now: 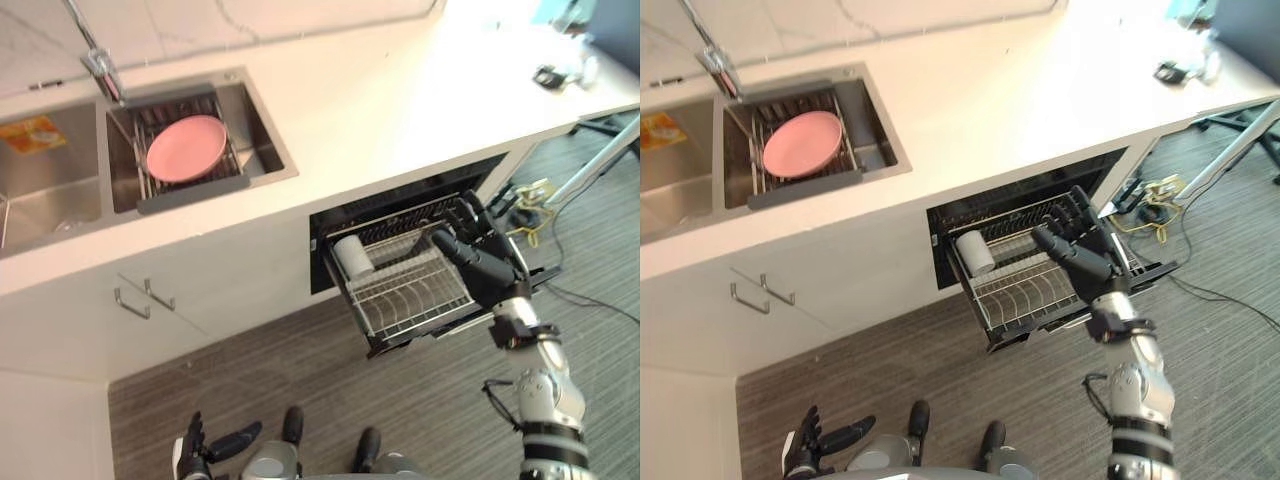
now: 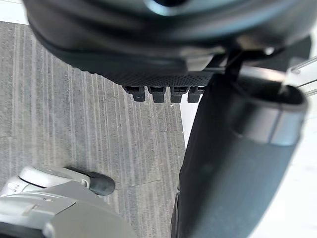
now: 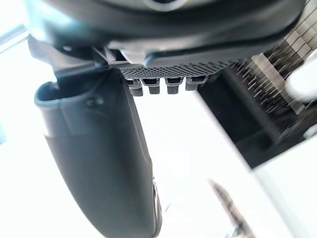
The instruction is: Walk over to the sink, pick up the cup, carry it to the dishwasher, place the cup inside the dishwasher, then close the dishwasher door
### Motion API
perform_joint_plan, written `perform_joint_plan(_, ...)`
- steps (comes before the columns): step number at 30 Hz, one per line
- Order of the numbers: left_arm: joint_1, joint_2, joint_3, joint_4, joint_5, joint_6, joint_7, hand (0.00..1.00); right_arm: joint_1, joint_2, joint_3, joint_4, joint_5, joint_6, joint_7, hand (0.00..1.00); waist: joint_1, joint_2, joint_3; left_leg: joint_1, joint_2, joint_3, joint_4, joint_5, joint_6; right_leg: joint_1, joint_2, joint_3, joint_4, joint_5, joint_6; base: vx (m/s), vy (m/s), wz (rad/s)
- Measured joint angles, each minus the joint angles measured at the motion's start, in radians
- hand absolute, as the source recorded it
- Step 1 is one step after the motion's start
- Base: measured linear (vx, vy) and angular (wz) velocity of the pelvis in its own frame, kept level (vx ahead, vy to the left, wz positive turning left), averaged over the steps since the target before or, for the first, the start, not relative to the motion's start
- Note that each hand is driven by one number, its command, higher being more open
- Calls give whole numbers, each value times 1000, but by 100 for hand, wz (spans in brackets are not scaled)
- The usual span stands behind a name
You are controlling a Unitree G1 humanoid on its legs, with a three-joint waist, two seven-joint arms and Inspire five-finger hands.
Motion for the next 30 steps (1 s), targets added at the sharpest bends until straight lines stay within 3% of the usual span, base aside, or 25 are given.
perform_joint_plan(3, 33, -8, 5, 20, -2, -25, 2, 100, -5, 6, -3, -31, 3, -32, 3, 100, 18, 4, -21, -10, -2, 17, 44, -35, 13, 22, -1, -10, -1, -6, -8, -68, -1, 7)
perform_joint_plan(4, 39, -20, 31, 33, -3, -33, -1, 100, -5, 13, -10, -47, 7, -47, 2, 100, 17, 5, -25, -22, 1, 54, 74, -55, 16, 36, -1, -31, -11, 1, 3, -20, -2, 44)
perform_joint_plan(6, 40, -51, 98, 54, -3, -35, -7, 100, 1, 31, -77, -107, 12, -76, -2, 100, -3, 7, -31, -41, 42, 233, 137, -77, 29, 78, -28, -132, -38, 7, 10, 33, 45, 127)
perform_joint_plan(7, 43, -67, 119, 73, 1, -37, -7, 100, 0, 29, -116, -122, 19, -101, -14, 100, -14, 23, -45, -59, 66, 307, 174, -85, 23, 86, -42, -187, -21, -9, 27, 79, 97, 141)
perform_joint_plan(10, 74, -88, 136, 87, 1, -28, 0, 100, 4, 54, -116, -124, 30, -118, -39, 100, -14, 35, -57, -39, 31, 276, 155, -89, 17, 80, -106, -223, 102, -74, 61, 136, 134, 67)
perform_joint_plan(11, 88, -94, 136, 92, -3, -15, 1, 100, 23, 77, -92, -124, 29, -119, -40, 100, -11, 35, -58, -25, 11, 262, 144, -101, 29, 64, -145, -227, 190, -108, 76, 135, 148, 40)
perform_joint_plan(13, 80, -95, 132, 110, 2, 3, 7, 100, 68, 105, -63, -123, 29, -113, -45, 100, -14, 43, -59, -2, 1, 238, 126, -104, 40, -3, -203, -216, 398, -116, 84, 131, 170, 38)
perform_joint_plan(14, 79, -90, 127, 111, 1, 13, 6, 100, 91, 128, -49, -123, 29, -112, -48, 100, -19, 43, -57, 29, -11, 227, 115, -108, 51, -67, -266, -182, 597, -102, 49, 108, 155, 28)
perform_joint_plan(15, 77, -79, 115, 112, 1, 21, 7, 100, 104, 137, -42, -123, 29, -112, -51, 100, -25, 36, -52, 53, -18, 215, 106, -111, 62, -122, -297, -133, 730, -68, -48, 127, 131, 43)
perform_joint_plan(16, 76, -61, 83, 111, 11, 33, 11, 100, 117, 140, -39, -123, 29, -113, -51, 100, -40, 35, -56, 73, -17, 186, 102, -116, 72, -182, -278, -39, 832, -81, -87, 114, 70, 58)
perform_joint_plan(18, 70, -34, 43, 110, 29, 48, 21, 100, 121, 140, -42, -136, 30, -123, -65, 100, -76, 36, -64, 72, -6, 132, 99, -117, 74, -212, -168, 78, 763, -145, -18, 143, 17, 84)
perform_joint_plan(19, 61, -21, 32, 109, 31, 60, 24, 100, 135, 139, -44, -176, 31, -134, -79, 100, -85, 28, -70, 71, -8, 109, 86, -113, 70, -210, -103, 121, 622, -167, 5, 171, -27, 65)
perform_joint_plan(21, 53, -5, 22, 109, 30, 81, 25, 100, 153, 136, -43, -236, 33, -149, -81, 100, -85, 12, -78, 73, -19, 94, 74, -104, 56, -206, -42, 135, 407, -164, 1, 222, -88, 38)
perform_joint_plan(23, 46, 9, 15, 110, 31, 90, 22, 100, 153, 131, -46, -257, 58, -173, -81, 100, -98, -4, -82, 72, -36, 70, 85, -115, 44, -187, -16, 137, 261, -56, -40, 210, -123, 43)
perform_joint_plan(25, 36, -1, 18, 116, 12, 94, 15, 100, 152, 113, -50, -249, 84, -189, -97, 100, -106, 25, -92, 83, -10, 67, 89, -134, 22, -125, 12, 107, 190, -45, -46, 210, -87, 31)
perform_joint_plan(30, 29, -5, 32, 129, -72, 95, 3, 100, 144, 118, -44, -252, 90, -189, -98, 100, -90, 25, -94, 136, 34, 88, 85, -166, -6, 3, 80, 115, 10, 19, -64, 126, -64, -12)
